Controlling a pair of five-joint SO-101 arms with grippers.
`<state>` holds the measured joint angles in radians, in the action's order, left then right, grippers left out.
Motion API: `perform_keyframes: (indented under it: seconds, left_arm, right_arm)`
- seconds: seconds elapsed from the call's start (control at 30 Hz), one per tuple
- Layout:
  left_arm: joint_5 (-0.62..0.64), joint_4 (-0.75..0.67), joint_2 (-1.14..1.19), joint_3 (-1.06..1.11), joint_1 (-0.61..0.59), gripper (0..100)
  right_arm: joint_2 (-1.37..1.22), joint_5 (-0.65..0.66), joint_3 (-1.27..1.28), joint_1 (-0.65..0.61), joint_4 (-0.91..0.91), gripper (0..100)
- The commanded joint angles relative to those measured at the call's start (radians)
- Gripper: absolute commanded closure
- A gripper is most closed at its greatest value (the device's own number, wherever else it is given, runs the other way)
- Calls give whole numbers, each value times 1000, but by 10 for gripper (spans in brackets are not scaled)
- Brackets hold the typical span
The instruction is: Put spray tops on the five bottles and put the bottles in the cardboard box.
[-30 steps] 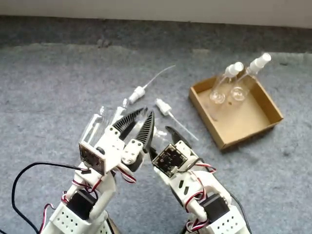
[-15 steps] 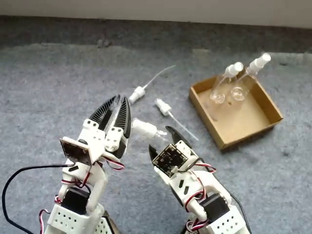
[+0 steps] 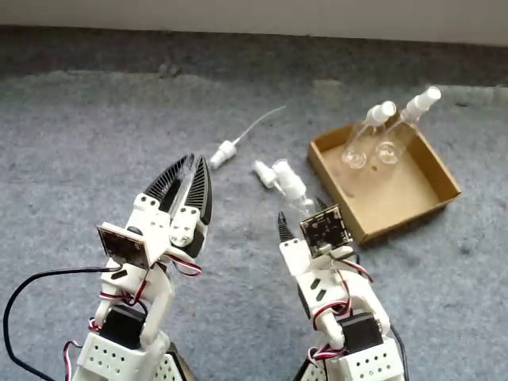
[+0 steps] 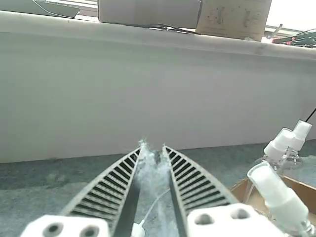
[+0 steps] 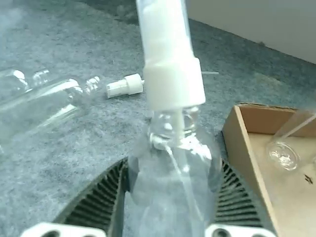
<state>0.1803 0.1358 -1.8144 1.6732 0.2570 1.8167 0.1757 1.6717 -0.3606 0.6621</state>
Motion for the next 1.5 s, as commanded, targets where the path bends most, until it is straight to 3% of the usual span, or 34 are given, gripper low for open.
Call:
perform_keyframes:
  seconds: [0.0,0.2,0.4,0.67,0.8,0.93,1.23,1.47]
  left_arm:
    - [-5,84,-7,21,61,995]
    - [-9,175,-7,21,196,995]
    - [-9,258,-7,21,309,995]
    - [-11,305,-7,21,472,995]
    - [-9,305,-7,21,478,995]
    - [-9,305,-7,21,478,995]
    - [-9,305,-7,21,470,995]
    - [-11,305,-7,21,455,995]
  right_arm:
    - [12,-38,-85,35,-8,857]
    - [-21,-21,-308,36,70,856]
    - [-265,-9,-562,36,85,857]
    - [-479,-239,-805,30,8,857]
    - [-578,-325,-816,18,-85,857]
    - [-676,-373,-816,-74,-122,857]
    - [-739,-365,-826,-343,-150,857]
    - [-737,-365,-826,-407,-145,857]
